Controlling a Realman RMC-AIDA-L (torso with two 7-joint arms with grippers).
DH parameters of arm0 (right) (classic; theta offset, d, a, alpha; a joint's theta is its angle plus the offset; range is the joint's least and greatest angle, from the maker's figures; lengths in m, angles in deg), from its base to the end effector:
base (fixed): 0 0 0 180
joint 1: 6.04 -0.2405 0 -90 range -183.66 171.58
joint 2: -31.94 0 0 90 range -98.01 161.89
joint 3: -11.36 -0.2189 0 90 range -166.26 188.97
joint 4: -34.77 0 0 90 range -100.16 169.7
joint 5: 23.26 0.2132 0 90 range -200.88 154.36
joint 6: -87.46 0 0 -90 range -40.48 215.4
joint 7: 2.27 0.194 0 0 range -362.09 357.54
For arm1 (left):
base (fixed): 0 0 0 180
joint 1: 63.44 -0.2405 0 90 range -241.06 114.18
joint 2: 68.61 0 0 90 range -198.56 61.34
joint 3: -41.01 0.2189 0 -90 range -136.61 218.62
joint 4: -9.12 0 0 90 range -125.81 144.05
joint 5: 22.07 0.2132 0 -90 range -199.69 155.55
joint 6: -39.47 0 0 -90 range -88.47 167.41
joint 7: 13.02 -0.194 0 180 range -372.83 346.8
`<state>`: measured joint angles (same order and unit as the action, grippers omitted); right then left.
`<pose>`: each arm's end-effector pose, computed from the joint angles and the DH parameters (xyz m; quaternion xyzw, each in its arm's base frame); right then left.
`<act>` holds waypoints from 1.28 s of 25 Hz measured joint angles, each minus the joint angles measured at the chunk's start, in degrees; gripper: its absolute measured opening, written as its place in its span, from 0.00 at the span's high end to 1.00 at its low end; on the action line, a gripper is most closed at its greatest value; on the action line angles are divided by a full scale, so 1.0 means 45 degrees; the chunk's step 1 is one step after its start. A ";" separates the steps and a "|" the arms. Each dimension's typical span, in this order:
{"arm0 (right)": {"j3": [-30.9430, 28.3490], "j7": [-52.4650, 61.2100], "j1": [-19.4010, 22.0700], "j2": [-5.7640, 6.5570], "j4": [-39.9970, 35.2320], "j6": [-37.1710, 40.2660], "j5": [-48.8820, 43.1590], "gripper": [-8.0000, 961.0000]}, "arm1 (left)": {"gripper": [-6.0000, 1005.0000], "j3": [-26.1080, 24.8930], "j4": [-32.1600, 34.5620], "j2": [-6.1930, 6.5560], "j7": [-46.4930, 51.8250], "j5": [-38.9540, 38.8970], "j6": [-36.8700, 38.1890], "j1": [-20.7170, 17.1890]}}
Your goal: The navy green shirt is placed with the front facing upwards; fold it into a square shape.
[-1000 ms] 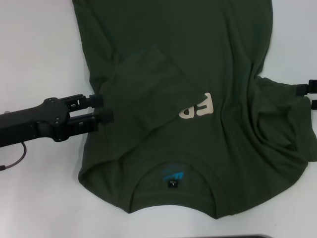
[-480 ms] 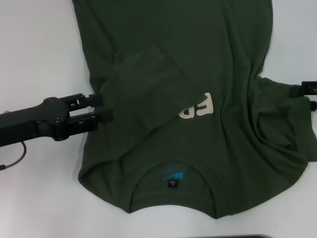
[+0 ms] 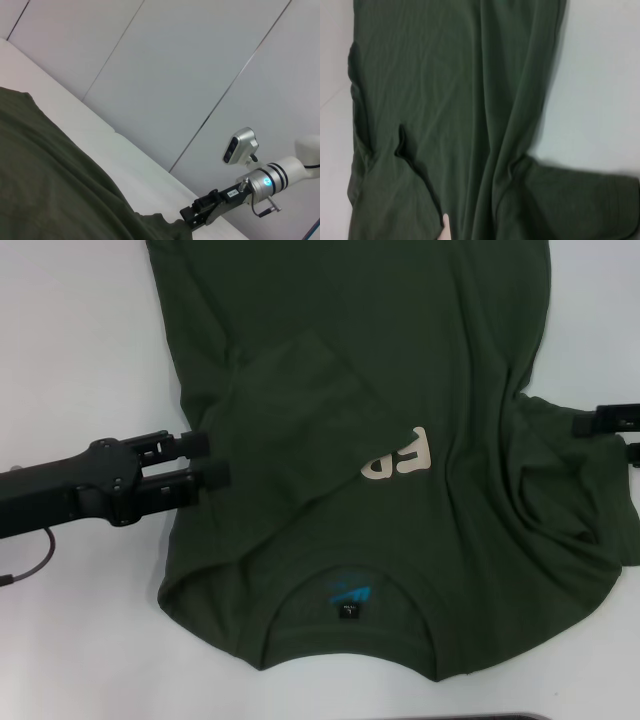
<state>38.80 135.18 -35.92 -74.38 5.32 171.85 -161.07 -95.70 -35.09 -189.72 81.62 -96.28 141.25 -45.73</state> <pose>0.3372 0.3209 0.0362 -0.6716 0.7160 0.1355 0.1340 -0.2198 0.2703 -0.0104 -0.8781 -0.3455 -0.3277 0.0453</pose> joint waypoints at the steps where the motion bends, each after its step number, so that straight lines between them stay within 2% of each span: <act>1: 0.0005 0.0004 0.0000 0.0015 0.0008 0.0024 -0.0018 0.16 | 0.30 0.0005 -0.0012 -0.0002 0.0011 0.0002 0.0023 -0.0001; 10: 0.0074 0.0024 0.0060 0.0061 -0.0154 0.0399 -0.0099 0.22 | 0.30 0.0012 -0.0060 0.0000 0.0052 0.0009 0.0016 0.0026; 12: 0.0091 0.0045 0.0060 0.0072 -0.0156 0.0395 -0.0102 0.44 | 0.30 0.0012 -0.0043 0.0001 0.0054 0.0009 0.0002 0.0037; 23: 0.0254 0.0107 0.0085 0.0100 -0.0149 0.0483 -0.0119 0.93 | 0.30 0.0024 -0.0076 -0.0017 0.0064 0.0008 0.0082 0.0050; 29: 0.0621 0.0515 0.0264 0.0527 -0.0683 0.1441 -0.0141 0.98 | 0.30 0.0006 -0.0078 -0.0020 0.0065 0.0008 0.0104 0.0050; 32: 0.0489 0.1055 0.0521 0.0580 -0.1651 0.1715 -0.0122 0.97 | 0.30 0.0008 -0.0078 -0.0020 0.0064 0.0008 0.0094 0.0049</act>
<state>41.00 139.93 -33.58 -71.77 -2.11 179.57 -161.62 -95.67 -35.44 -189.81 81.91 -96.25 141.68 -45.51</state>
